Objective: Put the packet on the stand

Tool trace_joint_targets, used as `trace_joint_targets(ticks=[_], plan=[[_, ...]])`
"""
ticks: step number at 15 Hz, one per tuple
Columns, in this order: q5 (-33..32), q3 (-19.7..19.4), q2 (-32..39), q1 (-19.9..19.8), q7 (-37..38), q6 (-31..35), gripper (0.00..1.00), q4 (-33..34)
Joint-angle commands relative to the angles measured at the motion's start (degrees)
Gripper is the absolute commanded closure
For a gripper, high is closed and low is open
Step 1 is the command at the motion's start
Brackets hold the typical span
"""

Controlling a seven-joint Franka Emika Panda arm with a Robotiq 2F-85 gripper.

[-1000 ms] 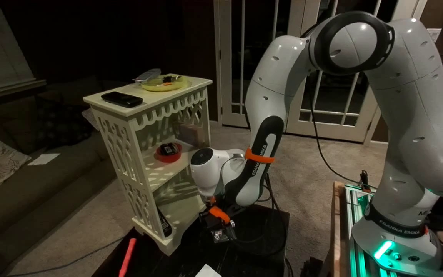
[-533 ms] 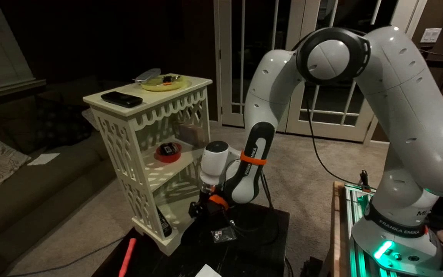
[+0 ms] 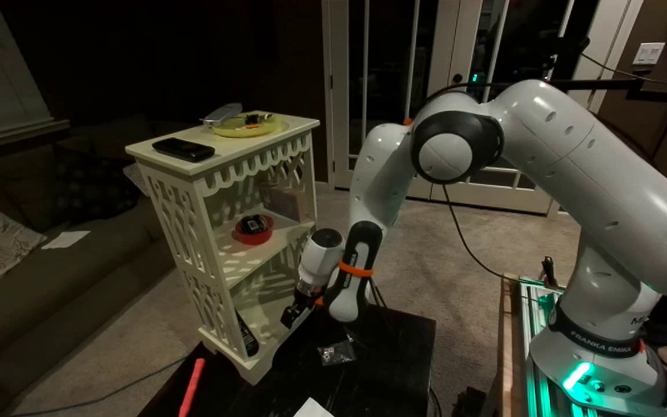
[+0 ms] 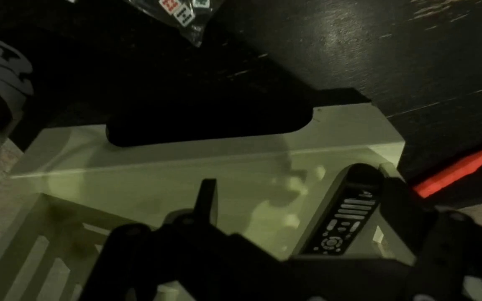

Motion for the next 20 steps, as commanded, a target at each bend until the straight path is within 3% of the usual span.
trace_joint_targets(ticks=[1,2,3,8,15,20], plan=[[8.9,-2.7,8.6,4.7,-4.5,1.0,0.0,9.9],[11.1,-3.8,9.4,5.9,-4.5,-0.9,0.0,11.8],[10.8,-1.3,5.8,3.7,-6.6,0.4,0.0,6.2],[12.9,-2.2,9.8,4.6,-6.6,2.1,0.0,11.5],[10.6,13.9,20.7,-10.7,-12.9,3.7,0.0,24.9],[9.2,21.8,29.7,-17.0,-17.4,3.6,0.0,35.3]])
